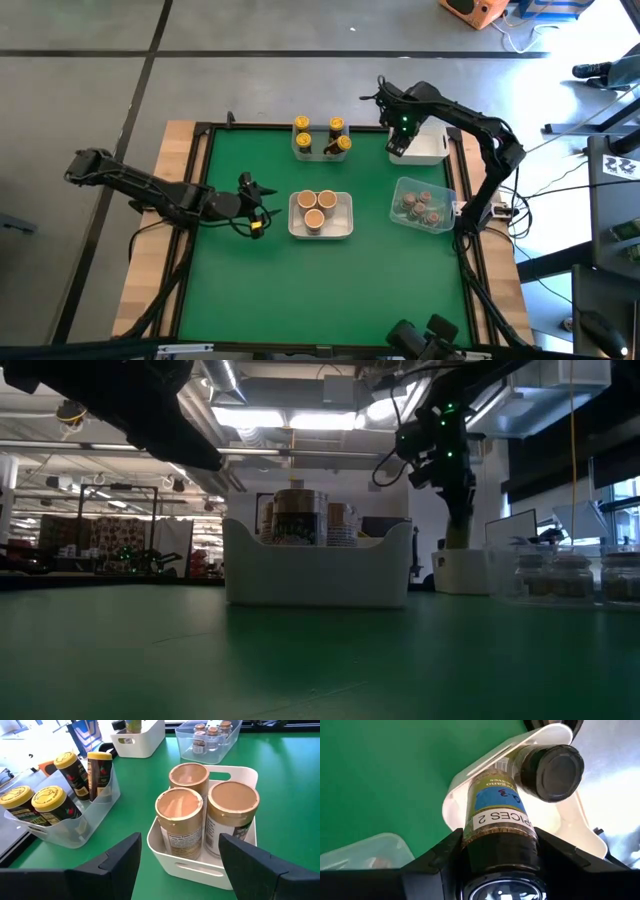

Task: Sort spices by type
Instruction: Put the black seasoning bottle into the top white bin

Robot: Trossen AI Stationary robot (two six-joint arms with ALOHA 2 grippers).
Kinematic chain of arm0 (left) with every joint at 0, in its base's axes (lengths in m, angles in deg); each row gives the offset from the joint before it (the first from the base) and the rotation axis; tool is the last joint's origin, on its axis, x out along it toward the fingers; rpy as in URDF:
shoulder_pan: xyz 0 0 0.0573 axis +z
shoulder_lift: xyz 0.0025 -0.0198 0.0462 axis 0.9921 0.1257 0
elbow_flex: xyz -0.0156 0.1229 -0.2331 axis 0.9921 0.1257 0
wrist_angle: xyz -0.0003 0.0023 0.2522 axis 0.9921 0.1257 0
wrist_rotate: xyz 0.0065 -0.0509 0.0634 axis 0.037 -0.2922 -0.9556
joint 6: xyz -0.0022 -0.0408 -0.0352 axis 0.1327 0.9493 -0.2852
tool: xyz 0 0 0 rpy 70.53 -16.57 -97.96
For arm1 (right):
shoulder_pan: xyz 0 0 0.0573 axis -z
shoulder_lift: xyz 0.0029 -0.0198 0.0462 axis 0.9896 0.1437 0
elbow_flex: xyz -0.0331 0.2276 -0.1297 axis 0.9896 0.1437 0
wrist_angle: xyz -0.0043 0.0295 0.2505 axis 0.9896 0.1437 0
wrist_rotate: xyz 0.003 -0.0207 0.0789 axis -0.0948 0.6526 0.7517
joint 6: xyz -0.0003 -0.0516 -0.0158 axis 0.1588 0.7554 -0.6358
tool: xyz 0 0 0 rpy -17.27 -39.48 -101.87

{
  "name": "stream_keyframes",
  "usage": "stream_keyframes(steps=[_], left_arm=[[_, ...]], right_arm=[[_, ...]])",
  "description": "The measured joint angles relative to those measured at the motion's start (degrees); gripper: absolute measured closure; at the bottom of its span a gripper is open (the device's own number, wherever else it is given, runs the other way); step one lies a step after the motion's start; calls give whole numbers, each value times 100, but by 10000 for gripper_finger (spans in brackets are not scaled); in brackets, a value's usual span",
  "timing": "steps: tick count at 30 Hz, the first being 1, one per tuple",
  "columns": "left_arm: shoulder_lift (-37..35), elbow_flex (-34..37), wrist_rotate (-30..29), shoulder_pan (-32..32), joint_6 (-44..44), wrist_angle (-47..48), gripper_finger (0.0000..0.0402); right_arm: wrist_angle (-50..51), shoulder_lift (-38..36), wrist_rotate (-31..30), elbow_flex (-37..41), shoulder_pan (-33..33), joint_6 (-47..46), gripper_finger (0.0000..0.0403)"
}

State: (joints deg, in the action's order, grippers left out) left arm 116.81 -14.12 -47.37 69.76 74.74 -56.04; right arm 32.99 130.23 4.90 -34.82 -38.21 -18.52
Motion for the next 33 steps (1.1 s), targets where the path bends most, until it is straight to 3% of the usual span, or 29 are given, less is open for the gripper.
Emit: stream_keyframes(steps=[22, 33], left_arm=[[2, 0, 0, 0, -50, 1, 153], [2, 0, 1, 0, -52, 4, 153]], right_arm=[[-377, 824, 65, 0, 0, -99, 196], [-391, 820, 108, -2, 0, -113, 80]])
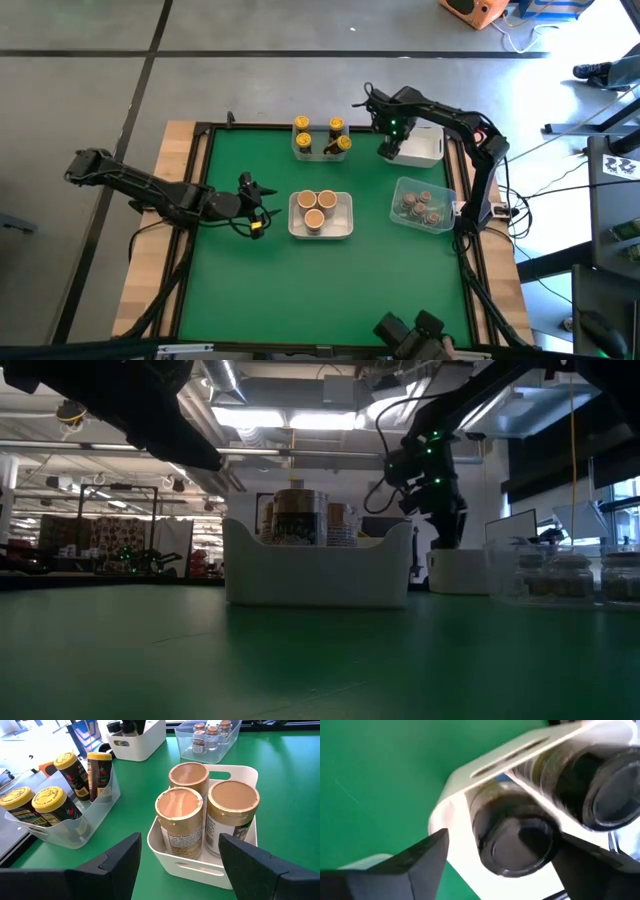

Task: Sort spices by type
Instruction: Put the black seasoning bottle into the top white bin, then return to Home Position

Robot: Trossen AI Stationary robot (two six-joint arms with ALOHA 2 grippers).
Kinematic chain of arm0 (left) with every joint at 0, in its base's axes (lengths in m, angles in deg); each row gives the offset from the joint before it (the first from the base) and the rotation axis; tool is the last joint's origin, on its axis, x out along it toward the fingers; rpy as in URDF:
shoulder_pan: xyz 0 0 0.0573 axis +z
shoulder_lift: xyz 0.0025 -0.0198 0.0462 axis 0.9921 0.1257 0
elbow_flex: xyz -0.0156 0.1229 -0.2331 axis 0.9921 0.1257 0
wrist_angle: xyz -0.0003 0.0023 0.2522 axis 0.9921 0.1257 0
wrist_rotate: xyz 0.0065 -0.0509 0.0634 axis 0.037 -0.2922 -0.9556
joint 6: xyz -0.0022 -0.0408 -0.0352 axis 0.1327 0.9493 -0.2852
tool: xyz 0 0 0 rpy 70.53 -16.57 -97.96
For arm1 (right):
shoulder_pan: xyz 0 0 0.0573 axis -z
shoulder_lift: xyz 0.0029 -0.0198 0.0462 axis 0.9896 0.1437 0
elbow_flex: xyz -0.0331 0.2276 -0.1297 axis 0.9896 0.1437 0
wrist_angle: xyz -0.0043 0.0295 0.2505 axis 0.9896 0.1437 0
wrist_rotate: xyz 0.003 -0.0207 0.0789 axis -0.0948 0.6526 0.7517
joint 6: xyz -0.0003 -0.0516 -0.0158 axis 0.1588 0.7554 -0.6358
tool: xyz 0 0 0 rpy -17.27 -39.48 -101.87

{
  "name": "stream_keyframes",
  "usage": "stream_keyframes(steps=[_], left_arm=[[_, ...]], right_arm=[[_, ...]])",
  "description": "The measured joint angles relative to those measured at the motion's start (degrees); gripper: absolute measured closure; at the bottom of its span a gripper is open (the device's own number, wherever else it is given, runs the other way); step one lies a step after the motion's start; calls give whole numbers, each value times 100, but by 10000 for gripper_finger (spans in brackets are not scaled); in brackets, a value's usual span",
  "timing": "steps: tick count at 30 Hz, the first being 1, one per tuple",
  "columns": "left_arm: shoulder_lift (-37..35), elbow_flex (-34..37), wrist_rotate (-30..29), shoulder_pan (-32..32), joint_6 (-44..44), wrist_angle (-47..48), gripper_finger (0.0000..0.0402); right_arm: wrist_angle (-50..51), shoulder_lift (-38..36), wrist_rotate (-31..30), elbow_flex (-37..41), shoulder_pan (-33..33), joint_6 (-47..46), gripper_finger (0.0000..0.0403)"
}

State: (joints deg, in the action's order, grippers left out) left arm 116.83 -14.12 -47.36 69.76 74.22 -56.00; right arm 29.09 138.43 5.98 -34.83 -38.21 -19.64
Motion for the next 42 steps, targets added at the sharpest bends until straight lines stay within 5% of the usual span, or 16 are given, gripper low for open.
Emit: stream_keyframes(steps=[7, 18, 24, 33, 37, 42], left_arm=[[2, 0, 1, 0, 334, 8, 153], [2, 0, -1, 4, 330, -8, 158], [2, 0, -1, 4, 94, -6, 233], [-4, 88, 17, 4, -348, 241, 389], [-189, 322, 479, 116, -693, -179, 392], [-631, 583, 1417, 589, -885, -489, 399]], right_arm=[[772, -271, 18, -328, -7, -160, 72], [503, -1972, 212, -253, -149, -437, 116], [-75, -2922, 222, 460, -699, -674, 182], [-1631, -4519, 623, 2204, -1580, -770, 339], [-2399, -5278, 1424, 2876, -1786, -758, 395], [-3233, -6169, 1927, 3648, -1893, -917, 380]])
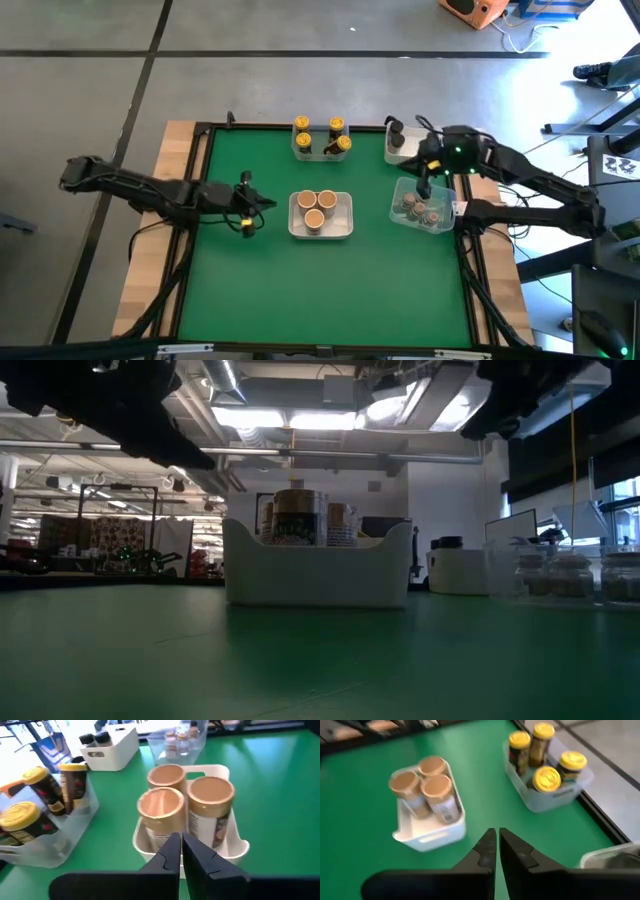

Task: Sort spices by type
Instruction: Return to Home Position

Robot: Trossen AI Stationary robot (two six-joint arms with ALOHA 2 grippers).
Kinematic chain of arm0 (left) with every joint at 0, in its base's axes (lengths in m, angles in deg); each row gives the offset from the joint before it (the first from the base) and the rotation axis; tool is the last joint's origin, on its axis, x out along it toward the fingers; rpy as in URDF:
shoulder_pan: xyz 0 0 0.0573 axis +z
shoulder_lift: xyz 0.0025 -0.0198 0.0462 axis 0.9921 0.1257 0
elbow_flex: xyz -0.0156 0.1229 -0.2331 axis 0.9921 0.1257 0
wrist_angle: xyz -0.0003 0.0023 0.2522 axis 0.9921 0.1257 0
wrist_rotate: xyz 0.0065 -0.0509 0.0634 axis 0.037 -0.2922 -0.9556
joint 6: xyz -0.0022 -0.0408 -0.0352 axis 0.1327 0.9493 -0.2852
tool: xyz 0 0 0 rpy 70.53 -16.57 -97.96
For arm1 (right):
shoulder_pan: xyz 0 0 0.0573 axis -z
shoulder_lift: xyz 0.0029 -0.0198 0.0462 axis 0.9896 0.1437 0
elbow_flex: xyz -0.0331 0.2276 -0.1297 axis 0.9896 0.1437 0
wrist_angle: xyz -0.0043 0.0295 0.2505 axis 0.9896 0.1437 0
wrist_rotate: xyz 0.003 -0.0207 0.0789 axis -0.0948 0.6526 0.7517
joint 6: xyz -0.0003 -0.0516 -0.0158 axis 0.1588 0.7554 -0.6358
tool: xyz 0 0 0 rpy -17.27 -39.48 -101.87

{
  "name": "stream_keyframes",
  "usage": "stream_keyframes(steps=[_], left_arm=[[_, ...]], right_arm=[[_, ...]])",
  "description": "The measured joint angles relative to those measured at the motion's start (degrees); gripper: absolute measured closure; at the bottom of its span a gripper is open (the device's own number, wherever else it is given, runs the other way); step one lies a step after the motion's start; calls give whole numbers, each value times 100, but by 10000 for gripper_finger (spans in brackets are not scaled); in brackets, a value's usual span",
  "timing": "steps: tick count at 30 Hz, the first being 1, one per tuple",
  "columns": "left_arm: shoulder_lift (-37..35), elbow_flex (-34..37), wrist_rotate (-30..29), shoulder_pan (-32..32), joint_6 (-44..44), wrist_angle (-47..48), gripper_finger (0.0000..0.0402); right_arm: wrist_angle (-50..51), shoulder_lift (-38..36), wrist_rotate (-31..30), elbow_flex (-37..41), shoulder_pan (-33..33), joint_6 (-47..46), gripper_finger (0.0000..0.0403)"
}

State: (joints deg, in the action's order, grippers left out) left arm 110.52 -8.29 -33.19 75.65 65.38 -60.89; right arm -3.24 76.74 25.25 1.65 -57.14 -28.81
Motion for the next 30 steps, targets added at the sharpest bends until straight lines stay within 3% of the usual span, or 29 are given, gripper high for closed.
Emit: stream_keyframes(steps=[8, 13, 21, 25, 30], left_arm=[[-1084, 554, 663, 651, -70, -314, 400], [-1799, 1004, 842, 871, -8, -629, 399], [-2384, 1374, 844, 985, 95, -785, 400], [-2460, 1489, 947, 985, 114, -824, 399], [-2575, 1697, 978, 1016, 72, -786, 400]], right_arm=[[-1086, -1028, 209, 1162, 11, -536, 399], [-1741, -1657, -455, 1947, -57, -1120, 397], [-3890, -1596, -1137, 3120, -1286, -1367, 400], [-3961, -1585, -1439, 3353, -1910, -1104, 398], [-3981, -1997, -1259, 3719, -2134, -1046, 395]])
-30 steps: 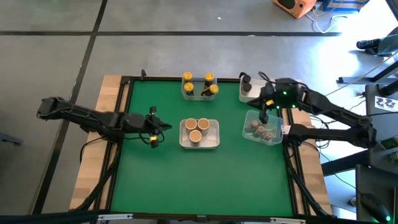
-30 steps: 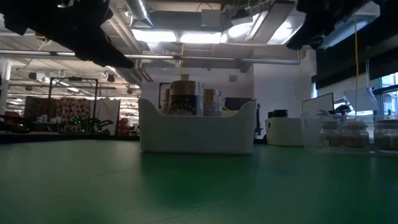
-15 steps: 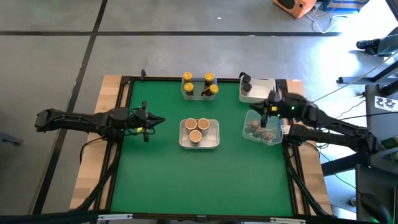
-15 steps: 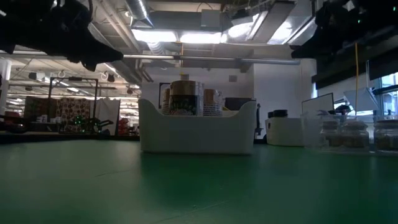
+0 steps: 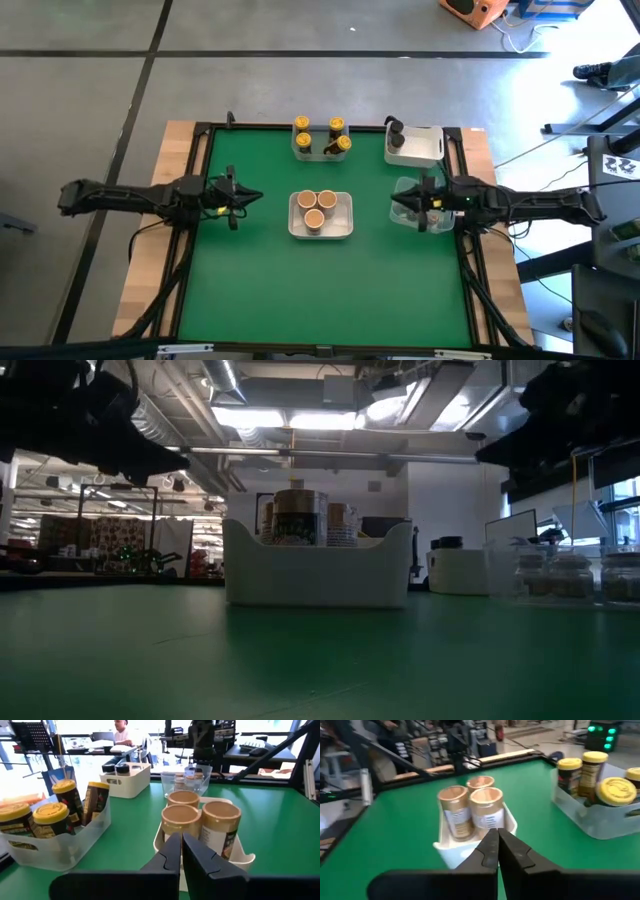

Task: Sort spices by type
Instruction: Return to Home Position

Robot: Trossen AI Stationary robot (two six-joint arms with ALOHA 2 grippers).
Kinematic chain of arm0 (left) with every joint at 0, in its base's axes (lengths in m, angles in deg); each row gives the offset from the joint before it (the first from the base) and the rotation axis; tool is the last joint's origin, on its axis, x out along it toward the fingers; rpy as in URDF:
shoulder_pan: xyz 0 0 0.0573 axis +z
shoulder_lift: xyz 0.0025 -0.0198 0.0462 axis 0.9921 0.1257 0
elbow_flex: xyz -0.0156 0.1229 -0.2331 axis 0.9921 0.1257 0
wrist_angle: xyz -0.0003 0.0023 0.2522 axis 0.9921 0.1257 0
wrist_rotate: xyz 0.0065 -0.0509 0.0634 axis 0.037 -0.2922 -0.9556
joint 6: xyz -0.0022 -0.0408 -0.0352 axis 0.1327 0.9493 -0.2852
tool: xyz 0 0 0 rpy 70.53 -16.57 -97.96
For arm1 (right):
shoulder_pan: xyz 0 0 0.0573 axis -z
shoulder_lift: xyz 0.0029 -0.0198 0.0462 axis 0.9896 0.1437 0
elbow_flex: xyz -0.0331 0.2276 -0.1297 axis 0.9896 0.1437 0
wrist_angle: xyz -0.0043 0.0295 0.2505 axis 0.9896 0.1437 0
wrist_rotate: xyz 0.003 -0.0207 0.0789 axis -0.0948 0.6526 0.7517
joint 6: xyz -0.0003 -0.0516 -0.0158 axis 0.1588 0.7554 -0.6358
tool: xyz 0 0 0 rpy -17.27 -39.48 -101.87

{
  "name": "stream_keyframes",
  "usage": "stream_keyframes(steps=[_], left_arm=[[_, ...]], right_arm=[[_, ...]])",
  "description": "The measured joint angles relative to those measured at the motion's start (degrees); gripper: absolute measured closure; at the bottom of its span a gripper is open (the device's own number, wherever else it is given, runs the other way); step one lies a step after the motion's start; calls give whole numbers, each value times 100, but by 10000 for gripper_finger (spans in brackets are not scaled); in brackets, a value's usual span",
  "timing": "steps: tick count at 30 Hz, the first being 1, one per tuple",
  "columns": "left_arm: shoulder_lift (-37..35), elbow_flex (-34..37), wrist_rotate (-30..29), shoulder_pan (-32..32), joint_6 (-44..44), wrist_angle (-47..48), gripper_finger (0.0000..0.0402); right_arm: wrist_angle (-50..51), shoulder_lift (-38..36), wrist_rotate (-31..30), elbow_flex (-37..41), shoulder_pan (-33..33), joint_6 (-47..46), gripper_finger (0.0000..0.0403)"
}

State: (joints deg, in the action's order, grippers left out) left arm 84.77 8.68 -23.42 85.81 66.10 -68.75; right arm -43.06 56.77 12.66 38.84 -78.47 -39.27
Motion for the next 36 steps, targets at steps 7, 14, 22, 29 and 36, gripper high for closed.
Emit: stream_keyframes(steps=[7, 14, 22, 29, 36], left_arm=[[-427, 104, 1, 172, 109, 259, 400], [-927, 104, 210, 240, 208, 576, 400], [-1620, 210, 236, 238, 217, 954, 399], [-2276, 528, 496, 236, 421, 845, 399], [-2226, 535, 229, 279, 524, 790, 399]], right_arm=[[141, -983, 381, 420, 11, -107, 394], [165, -1989, 167, 959, 11, -157, 394], [26, -2627, 14, 1374, 11, -138, 393], [1, -2638, -17, 1391, 11, -1, 393], [27, -2638, 54, 1393, 11, -64, 393]])
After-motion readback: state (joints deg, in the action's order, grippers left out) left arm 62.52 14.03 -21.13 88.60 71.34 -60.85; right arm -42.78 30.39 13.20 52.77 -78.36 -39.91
